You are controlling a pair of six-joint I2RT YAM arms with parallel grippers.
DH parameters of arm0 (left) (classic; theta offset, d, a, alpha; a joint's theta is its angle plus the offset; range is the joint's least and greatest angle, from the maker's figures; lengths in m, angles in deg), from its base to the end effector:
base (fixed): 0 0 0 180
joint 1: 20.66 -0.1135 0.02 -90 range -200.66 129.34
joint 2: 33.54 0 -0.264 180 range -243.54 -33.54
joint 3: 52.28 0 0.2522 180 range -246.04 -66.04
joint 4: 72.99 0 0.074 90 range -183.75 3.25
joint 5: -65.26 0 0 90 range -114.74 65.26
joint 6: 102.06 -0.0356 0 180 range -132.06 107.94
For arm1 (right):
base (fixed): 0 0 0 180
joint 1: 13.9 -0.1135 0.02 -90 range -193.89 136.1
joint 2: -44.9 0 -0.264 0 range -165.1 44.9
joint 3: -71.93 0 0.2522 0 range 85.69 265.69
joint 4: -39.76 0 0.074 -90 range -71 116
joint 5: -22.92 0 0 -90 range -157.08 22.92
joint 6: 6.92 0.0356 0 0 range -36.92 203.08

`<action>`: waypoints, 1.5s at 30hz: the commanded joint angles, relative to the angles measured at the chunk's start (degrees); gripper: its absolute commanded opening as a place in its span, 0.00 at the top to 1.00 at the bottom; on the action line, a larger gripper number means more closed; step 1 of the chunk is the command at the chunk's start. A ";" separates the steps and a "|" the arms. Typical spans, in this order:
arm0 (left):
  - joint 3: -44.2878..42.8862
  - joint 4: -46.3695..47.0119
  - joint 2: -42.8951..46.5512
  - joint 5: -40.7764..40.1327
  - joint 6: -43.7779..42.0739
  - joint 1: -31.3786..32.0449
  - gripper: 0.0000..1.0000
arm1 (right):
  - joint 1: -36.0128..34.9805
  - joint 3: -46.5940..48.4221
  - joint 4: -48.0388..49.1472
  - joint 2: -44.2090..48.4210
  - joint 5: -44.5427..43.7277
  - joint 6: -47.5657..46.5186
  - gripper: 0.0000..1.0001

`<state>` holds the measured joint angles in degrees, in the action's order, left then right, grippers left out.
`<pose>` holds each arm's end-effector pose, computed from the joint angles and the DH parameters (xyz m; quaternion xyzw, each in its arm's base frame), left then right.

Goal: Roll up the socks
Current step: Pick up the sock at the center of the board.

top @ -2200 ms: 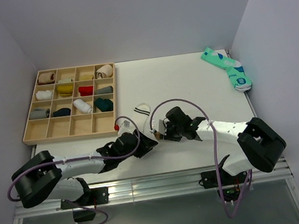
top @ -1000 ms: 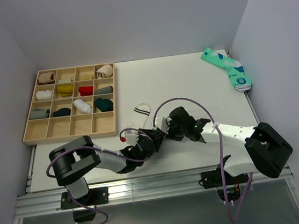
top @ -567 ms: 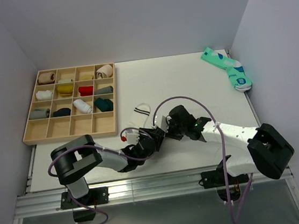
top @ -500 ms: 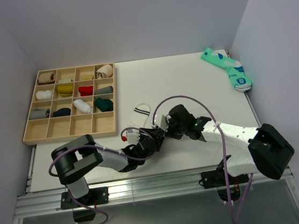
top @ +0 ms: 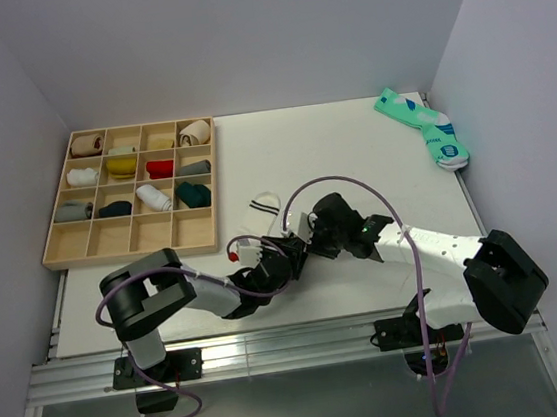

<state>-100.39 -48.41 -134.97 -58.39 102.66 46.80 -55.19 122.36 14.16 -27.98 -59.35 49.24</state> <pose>0.1385 -0.2823 0.1202 -0.4652 0.6955 -0.4923 0.2397 0.1835 0.1675 0.1882 -0.5871 0.7237 0.0860 0.3523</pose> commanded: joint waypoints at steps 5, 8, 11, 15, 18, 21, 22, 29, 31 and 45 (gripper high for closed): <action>-2.21 3.84 -2.19 1.13 4.20 -0.66 0.39 | -1.24 4.82 -1.34 2.22 3.78 1.33 1.00; -2.04 5.51 -3.07 1.57 4.11 -1.10 0.41 | -1.15 5.08 -3.01 1.78 5.45 1.06 1.00; -2.30 5.77 -3.78 1.92 4.02 -1.28 0.43 | -1.24 5.52 -4.77 1.43 7.03 1.06 1.00; -1.78 7.26 -4.92 1.92 4.37 -1.37 0.45 | -1.24 6.31 -7.05 1.16 10.36 0.45 1.00; -1.25 9.11 -5.45 2.01 4.38 -1.37 0.48 | -1.33 7.01 -8.99 0.11 11.87 0.45 1.00; -0.98 9.46 -5.36 1.75 4.11 -1.37 0.53 | -1.24 7.89 -10.14 -1.47 12.93 0.53 1.00; -0.81 9.64 -5.27 1.57 4.02 -1.37 0.54 | -1.24 7.98 -10.57 -1.65 13.62 0.45 1.00; -0.02 8.24 -2.55 1.22 0.78 -1.72 0.71 | -1.15 8.69 -12.07 -1.74 14.07 -0.43 1.00; 0.42 8.41 -1.58 2.09 -1.24 -2.07 0.84 | -1.15 8.86 -12.68 -1.65 14.51 -1.04 1.00; 3.84 11.83 0.35 6.05 -8.54 -5.58 1.00 | -1.24 7.63 -14.44 3.53 13.02 -3.86 0.54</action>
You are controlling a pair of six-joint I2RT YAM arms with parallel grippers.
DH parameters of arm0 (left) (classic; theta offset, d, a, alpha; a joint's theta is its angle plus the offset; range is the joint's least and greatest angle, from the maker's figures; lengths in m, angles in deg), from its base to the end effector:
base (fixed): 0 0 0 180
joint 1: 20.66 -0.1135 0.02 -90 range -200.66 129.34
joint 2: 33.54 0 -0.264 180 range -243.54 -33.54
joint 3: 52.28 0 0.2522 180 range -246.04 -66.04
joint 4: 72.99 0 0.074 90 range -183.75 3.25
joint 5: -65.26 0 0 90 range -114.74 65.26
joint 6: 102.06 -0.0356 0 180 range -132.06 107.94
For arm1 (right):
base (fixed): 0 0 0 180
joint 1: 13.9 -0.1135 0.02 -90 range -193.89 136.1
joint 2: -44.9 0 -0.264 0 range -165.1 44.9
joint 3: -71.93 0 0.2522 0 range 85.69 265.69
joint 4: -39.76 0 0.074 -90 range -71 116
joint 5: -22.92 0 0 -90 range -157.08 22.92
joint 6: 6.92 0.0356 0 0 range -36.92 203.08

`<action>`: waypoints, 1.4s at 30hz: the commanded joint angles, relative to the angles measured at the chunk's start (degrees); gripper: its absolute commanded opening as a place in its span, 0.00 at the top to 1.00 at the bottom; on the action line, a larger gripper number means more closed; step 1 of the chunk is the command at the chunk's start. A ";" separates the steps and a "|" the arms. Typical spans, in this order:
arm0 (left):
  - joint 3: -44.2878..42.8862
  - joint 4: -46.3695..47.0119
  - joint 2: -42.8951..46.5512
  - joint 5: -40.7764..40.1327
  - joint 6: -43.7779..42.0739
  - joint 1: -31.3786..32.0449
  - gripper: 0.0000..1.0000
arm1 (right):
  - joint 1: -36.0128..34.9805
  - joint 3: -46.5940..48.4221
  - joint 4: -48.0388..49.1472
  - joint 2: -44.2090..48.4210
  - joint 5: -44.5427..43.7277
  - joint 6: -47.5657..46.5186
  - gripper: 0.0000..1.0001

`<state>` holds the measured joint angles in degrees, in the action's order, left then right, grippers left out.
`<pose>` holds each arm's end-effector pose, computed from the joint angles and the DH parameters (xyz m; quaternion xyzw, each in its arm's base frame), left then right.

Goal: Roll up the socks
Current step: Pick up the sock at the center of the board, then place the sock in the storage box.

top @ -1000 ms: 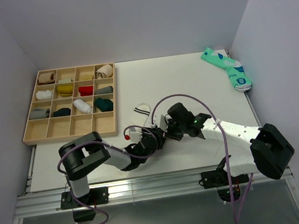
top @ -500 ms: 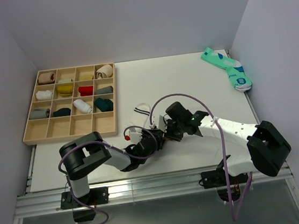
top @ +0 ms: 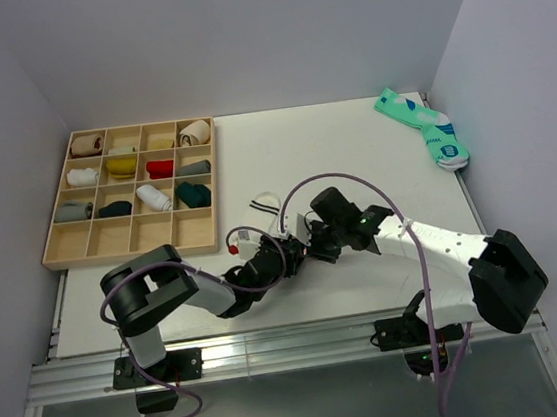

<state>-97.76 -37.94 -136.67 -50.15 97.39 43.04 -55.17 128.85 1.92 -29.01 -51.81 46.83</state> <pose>0.1523 -0.2738 0.1167 -0.4279 0.7003 -0.5294 0.2150 0.1820 0.1722 0.2049 -0.6228 0.7116 0.1396 0.2936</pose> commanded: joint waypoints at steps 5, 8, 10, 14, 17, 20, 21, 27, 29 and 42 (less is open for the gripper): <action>1.49 0.58 3.38 -1.49 -5.65 -2.70 1.00 | -1.09 -0.09 -2.90 8.34 4.60 -1.28 0.42; 1.49 1.28 4.08 -0.61 -8.36 -3.05 1.00 | -1.09 0.00 -3.69 9.57 3.98 -1.10 0.40; 1.32 1.28 4.95 0.18 -9.95 -3.32 1.00 | -1.00 -0.09 -3.79 10.36 3.28 -0.58 0.39; 1.23 -0.74 8.55 3.95 -15.65 -4.81 1.00 | -0.04 0.44 -4.92 13.17 1.26 0.04 0.38; 1.93 -3.63 13.99 6.50 -19.52 -6.56 1.00 | 1.98 1.93 -6.50 14.49 1.17 0.56 0.38; 1.76 -11.62 21.81 8.09 -23.91 -9.11 1.00 | 5.41 3.69 -7.83 15.72 2.48 0.83 0.37; 1.41 -14.51 26.18 8.79 -25.15 -9.90 1.00 | 6.46 4.12 -8.09 15.99 2.83 0.83 0.37; 2.19 -30.52 42.72 14.23 -32.36 -19.91 1.00 | 14.11 7.11 -9.59 15.64 5.38 -0.22 0.37; 2.02 -36.39 47.29 15.64 -34.73 -25.36 1.00 | 15.26 7.38 -9.94 14.67 5.91 -0.05 0.37; -3.59 -44.15 49.97 33.93 -40.19 -63.69 1.00 | 17.28 8.96 -8.53 10.55 5.91 -0.49 0.37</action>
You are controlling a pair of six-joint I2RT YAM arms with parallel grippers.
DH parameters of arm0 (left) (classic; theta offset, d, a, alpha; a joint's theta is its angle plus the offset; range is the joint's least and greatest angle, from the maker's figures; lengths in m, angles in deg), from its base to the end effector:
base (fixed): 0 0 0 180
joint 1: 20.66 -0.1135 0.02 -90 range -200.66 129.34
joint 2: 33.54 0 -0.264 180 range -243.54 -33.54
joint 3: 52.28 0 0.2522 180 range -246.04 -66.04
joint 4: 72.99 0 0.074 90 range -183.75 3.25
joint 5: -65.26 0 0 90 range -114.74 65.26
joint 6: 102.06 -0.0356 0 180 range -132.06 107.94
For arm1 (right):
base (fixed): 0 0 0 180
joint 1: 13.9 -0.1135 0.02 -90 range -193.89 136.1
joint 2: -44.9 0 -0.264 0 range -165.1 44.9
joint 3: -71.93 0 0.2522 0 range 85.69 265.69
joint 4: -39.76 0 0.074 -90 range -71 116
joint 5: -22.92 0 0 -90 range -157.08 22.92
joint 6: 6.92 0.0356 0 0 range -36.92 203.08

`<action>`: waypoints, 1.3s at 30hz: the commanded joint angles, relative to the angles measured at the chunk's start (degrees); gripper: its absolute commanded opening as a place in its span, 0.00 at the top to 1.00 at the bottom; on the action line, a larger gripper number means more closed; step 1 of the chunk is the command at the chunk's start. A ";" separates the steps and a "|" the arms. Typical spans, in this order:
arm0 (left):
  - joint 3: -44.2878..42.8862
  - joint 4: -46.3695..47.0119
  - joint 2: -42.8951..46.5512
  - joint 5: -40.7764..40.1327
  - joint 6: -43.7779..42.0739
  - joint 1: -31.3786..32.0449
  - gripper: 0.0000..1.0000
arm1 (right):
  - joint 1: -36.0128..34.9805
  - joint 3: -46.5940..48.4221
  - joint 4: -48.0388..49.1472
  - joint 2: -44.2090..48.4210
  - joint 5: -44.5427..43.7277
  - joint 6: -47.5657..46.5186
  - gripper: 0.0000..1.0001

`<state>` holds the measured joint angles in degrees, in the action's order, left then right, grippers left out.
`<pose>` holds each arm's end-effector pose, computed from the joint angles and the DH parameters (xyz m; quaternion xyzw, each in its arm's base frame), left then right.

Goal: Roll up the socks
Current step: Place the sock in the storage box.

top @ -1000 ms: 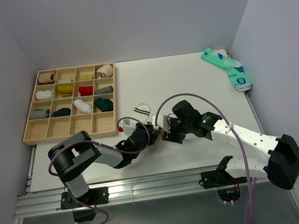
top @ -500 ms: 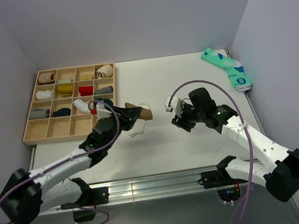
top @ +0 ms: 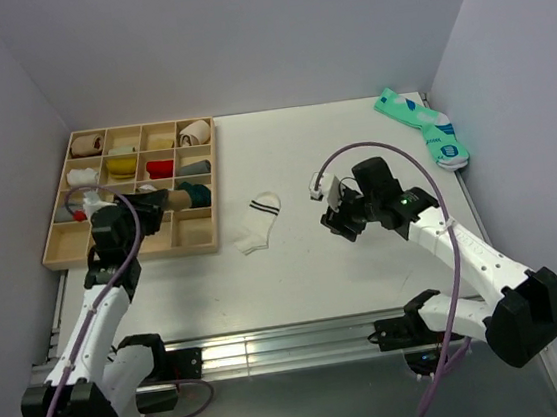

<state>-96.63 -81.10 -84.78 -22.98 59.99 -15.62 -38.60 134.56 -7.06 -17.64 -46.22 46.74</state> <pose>0.2100 -0.0196 0.2607 -0.4301 0.6666 -0.3888 0.4685 0.1982 0.1051 0.2700 -0.5218 0.7536 0.1306 0.3778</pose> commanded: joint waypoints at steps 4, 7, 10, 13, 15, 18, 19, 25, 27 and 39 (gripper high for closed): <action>-7.38 -4.41 -3.34 7.82 -2.45 -13.54 1.00 | 1.51 5.45 -0.07 -3.37 1.37 -0.75 0.37; -8.96 -5.47 -2.72 5.98 -2.26 -17.50 1.00 | 2.64 8.09 -1.12 -5.04 2.42 -0.23 0.37; -8.97 -6.36 -3.86 6.50 -1.92 -22.15 1.00 | 4.05 10.81 -2.36 -7.75 3.31 -0.40 0.36; -7.30 -0.75 -6.32 9.39 0.10 -26.64 1.00 | 4.58 14.32 -4.37 -10.40 3.83 -0.05 0.37; -8.69 -0.63 -9.21 9.41 -0.33 -28.41 1.00 | 5.55 16.43 -4.73 -11.90 4.01 1.09 0.37; -13.08 -3.97 -12.91 8.62 -3.31 -31.13 1.00 | 7.04 20.55 -7.80 -13.91 4.01 0.92 0.37; -13.96 -5.11 -13.53 8.96 -4.45 -32.27 1.00 | 7.57 22.14 -10.77 -14.44 4.45 0.57 0.37; -21.79 -10.57 -20.03 10.98 -11.31 -37.72 1.00 | 10.47 32.08 -20.37 -18.23 6.64 -4.87 0.37; -22.93 -11.27 -22.31 12.74 -12.89 -39.40 1.00 | 11.43 32.26 -20.99 -18.58 7.70 -6.99 0.37; -20.30 -10.14 -28.73 10.72 -20.64 -42.30 1.00 | 12.23 34.99 -21.79 -21.83 12.18 -3.92 0.38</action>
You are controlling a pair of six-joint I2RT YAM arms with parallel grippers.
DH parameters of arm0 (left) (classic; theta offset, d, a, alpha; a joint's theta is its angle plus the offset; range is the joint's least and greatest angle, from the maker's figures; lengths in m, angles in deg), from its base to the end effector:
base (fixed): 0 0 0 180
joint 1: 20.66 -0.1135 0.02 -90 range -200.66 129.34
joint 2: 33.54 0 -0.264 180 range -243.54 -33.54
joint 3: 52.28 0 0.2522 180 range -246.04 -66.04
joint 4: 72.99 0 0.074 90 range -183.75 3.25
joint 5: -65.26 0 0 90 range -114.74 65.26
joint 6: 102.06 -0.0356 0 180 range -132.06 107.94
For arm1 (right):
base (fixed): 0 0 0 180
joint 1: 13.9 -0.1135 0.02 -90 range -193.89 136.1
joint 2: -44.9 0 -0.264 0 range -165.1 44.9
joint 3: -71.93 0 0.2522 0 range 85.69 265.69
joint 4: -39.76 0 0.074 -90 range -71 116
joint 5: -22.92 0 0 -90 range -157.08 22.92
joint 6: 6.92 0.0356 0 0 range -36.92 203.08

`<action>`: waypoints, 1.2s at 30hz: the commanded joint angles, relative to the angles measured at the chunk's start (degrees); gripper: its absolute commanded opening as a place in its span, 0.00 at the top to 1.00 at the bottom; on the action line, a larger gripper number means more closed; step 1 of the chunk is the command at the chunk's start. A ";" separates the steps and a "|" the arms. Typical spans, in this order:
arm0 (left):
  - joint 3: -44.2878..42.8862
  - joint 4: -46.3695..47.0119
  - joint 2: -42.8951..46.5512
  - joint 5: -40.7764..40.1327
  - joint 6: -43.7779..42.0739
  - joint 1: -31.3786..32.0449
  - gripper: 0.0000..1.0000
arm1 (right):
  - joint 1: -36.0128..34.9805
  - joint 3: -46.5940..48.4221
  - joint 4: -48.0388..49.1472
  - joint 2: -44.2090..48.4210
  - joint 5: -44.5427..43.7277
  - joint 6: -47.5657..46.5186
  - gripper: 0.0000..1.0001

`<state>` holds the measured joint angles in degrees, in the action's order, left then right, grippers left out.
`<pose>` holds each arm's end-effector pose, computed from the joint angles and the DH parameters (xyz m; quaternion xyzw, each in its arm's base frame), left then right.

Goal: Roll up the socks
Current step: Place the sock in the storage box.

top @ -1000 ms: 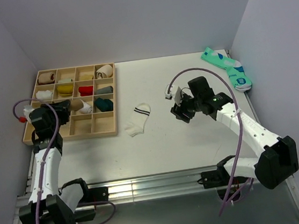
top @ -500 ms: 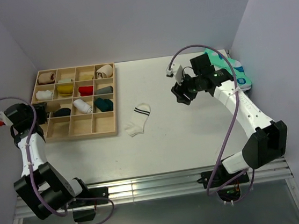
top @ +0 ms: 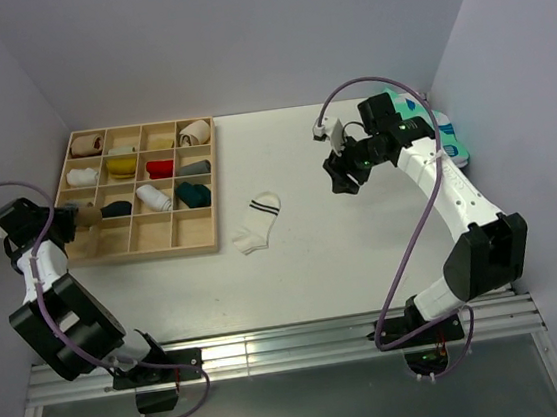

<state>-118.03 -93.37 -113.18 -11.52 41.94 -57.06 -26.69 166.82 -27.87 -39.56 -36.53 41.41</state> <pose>0.2520 0.1757 0.2515 -0.5852 0.6570 -0.1716 0.4432 0.2878 0.0839 0.3340 -0.4896 0.7888 0.1768 0.3268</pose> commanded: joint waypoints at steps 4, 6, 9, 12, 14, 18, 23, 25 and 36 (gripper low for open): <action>0.05 1.69 -2.10 -2.05 -3.02 -1.65 1.00 | 0.40 1.41 1.83 -0.26 1.19 3.08 0.38; 0.57 2.04 -2.19 -1.70 -2.76 -2.09 1.00 | 0.40 1.76 1.92 -1.66 0.22 3.96 0.38; 1.27 3.27 -3.25 1.29 -2.76 -3.15 1.00 | 0.40 2.46 2.63 -3.42 -0.22 5.37 0.39; 2.68 5.30 -2.81 2.78 -3.02 -3.15 1.00 | 0.32 4.04 2.72 -5.52 -0.22 6.86 0.39; 3.20 6.16 -2.28 4.36 -2.76 -3.06 1.00 | 0.40 6.14 2.10 -6.85 -0.13 7.83 0.39; 4.88 8.72 -0.35 9.19 -1.26 -2.97 1.00 | 0.32 8.17 2.53 -8.17 -0.40 9.59 0.39; 6.46 8.11 -0.52 11.92 -1.35 -2.89 1.00 | 0.32 11.07 1.13 -10.27 -1.10 9.85 0.39; 7.77 9.24 -0.70 13.84 -1.61 -2.27 1.00 | 0.32 11.08 1.22 -10.19 -1.28 9.85 0.39; 6.81 6.79 -5.53 15.35 -4.07 -1.48 1.00 | 0.40 9.23 1.04 -9.32 -1.81 6.52 0.39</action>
<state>-108.89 -87.01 -117.31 2.40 39.64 -58.66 -26.60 175.67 -26.80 -49.79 -38.33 49.37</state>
